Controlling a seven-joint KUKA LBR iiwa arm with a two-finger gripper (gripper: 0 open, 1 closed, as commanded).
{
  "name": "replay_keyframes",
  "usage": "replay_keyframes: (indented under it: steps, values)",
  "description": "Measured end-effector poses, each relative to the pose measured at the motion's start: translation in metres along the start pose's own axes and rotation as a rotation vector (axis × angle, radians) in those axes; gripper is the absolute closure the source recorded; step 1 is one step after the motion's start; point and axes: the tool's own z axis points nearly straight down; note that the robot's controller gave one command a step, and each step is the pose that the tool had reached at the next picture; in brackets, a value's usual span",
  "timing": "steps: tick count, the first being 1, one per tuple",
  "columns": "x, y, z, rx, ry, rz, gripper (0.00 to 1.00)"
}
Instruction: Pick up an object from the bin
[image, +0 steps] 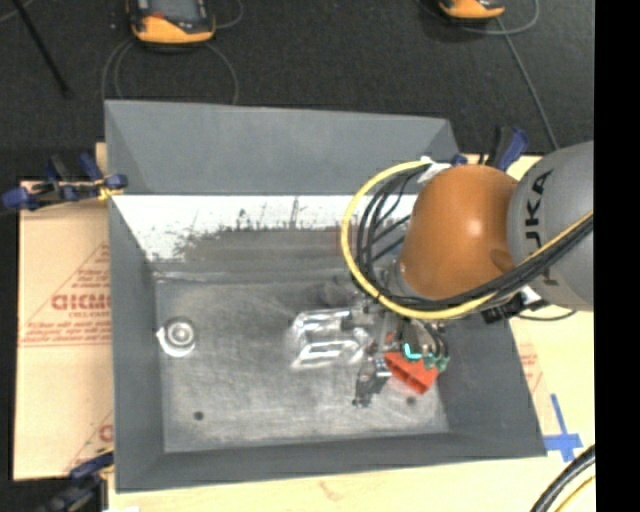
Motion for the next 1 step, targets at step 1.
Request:
replay_keyframes:
  steps: [1]
  values:
    - [-0.0486, -0.0246, 0.0855, -0.002, -0.016, 0.051, 0.0]
